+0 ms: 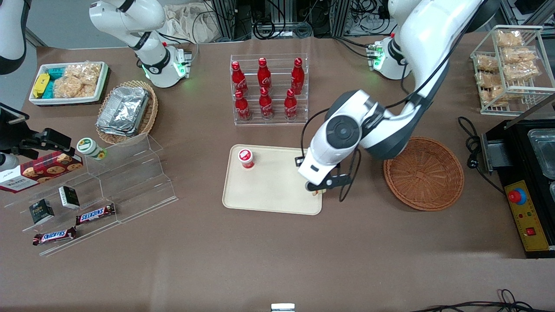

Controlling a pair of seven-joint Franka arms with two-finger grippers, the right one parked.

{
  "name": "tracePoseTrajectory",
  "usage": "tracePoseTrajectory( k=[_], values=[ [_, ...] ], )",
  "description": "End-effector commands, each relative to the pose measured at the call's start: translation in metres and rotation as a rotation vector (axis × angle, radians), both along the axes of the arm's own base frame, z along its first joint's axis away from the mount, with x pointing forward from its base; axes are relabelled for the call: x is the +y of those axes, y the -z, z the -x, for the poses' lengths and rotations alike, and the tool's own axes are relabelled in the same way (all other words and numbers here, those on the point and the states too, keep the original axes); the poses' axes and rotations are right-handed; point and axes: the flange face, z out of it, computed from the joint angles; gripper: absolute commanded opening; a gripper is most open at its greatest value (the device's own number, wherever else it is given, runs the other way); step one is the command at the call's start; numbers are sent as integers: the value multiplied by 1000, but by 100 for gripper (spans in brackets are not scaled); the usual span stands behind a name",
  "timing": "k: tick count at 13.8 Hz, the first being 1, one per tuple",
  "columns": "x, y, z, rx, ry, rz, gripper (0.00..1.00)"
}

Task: Place sandwich from basket to tray

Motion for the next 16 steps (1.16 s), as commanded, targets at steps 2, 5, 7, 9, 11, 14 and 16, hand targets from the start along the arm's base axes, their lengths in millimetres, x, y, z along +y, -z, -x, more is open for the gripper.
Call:
tracePoseTrajectory(
  k=[2,5,7,9,11,14,16],
  values=[
    [-23,63,3,10,1,2,31],
    [-23,95,5,18,25,-26,33],
    [-23,99,5,20,28,-26,81],
    [-22,93,3,9,-11,-35,100],
    [-18,72,-6,-48,-75,-58,100],
    [-12,-14,-10,-164,-198,-61,100],
    [17,-67,-20,-212,-289,-91,100]
  ],
)
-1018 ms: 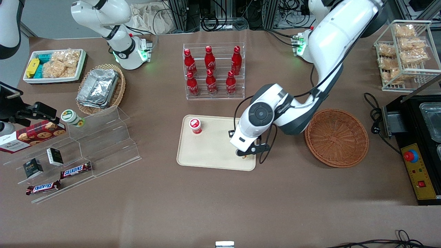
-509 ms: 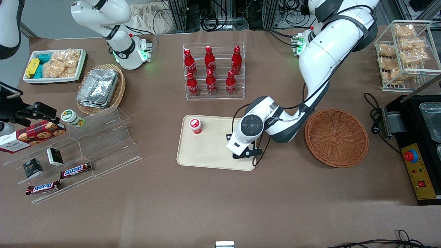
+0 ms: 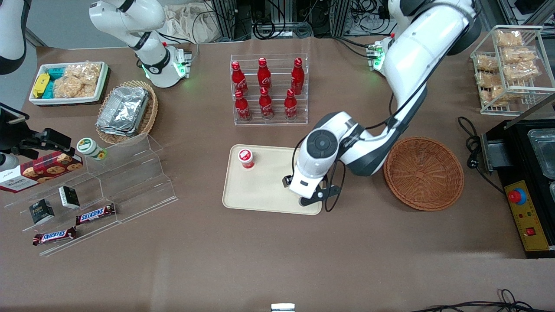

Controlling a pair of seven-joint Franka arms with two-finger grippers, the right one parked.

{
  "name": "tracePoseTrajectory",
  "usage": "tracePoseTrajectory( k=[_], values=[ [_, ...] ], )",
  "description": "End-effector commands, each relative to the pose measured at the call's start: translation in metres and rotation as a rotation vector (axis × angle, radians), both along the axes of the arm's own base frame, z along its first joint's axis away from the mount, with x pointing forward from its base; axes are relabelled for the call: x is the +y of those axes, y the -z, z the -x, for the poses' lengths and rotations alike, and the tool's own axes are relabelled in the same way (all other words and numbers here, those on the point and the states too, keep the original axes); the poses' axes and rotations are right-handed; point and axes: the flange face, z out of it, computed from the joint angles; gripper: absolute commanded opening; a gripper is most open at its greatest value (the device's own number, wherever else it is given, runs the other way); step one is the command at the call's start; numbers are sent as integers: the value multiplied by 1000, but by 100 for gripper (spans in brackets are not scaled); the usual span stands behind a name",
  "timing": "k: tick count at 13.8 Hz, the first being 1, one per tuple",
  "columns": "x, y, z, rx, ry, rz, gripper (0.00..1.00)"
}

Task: Place sandwich from basket to tray

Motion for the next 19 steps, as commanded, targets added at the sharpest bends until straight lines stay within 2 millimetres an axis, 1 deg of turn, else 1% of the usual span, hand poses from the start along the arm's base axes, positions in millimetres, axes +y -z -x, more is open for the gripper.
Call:
tracePoseTrajectory(
  k=[1,2,3,4,5,6,7,8,9,10,11,12,13,14,16,17,19],
  values=[
    [35,-83,5,-71,-99,-72,100],
    [54,-113,4,-89,-128,-90,100],
    [80,-140,0,-107,-168,-104,100],
    [98,-164,1,-111,-195,-101,100],
    [113,-185,2,-115,-225,-93,100],
    [128,-196,0,-124,-233,-97,100],
    [141,-203,-1,-125,-232,-104,100],
    [159,-209,-6,-118,-233,-97,100],
    [171,-216,-8,-120,-207,-89,100],
    [191,-214,-15,-104,-193,-91,100],
    [211,-218,-17,-93,-168,-90,100],
    [224,-219,-19,-76,-101,-81,100],
    [249,-221,-23,-63,-57,-90,100],
    [279,-222,-28,-43,-22,-78,100],
    [319,-230,-26,-36,50,-64,100],
    [337,-233,-22,-26,89,-72,100],
    [379,-240,-11,-12,186,-53,100]
  ],
)
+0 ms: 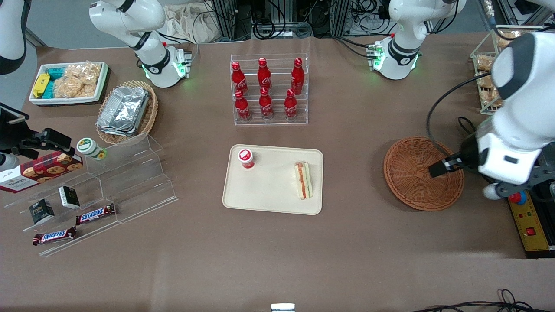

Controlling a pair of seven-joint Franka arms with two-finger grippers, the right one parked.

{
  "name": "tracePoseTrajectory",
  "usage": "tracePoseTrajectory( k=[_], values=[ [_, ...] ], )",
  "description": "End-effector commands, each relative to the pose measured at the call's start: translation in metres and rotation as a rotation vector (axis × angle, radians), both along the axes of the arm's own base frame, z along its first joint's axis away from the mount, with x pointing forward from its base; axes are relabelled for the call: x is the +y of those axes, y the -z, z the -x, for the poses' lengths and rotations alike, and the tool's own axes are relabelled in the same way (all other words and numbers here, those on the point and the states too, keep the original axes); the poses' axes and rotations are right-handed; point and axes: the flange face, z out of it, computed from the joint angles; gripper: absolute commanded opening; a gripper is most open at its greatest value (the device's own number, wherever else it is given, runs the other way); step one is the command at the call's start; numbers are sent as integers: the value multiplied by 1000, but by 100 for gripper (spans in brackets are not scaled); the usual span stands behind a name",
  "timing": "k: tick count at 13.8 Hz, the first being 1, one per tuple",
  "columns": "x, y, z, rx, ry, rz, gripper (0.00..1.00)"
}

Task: Place sandwich from basket to tray

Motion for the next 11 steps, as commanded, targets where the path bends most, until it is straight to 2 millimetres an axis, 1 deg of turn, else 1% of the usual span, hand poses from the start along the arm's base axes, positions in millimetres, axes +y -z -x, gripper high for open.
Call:
tracePoseTrajectory(
  k=[1,4,6,7,9,10,11],
  values=[
    [41,-17,34,11,115,13,100],
    [71,-27,59,6,164,9,100],
    [82,-31,77,6,155,10,100],
    [87,-34,80,13,148,11,100],
    [86,-35,83,30,184,-3,100],
    [87,-42,83,19,180,-3,100],
    [90,-44,85,24,181,6,100]
  ],
)
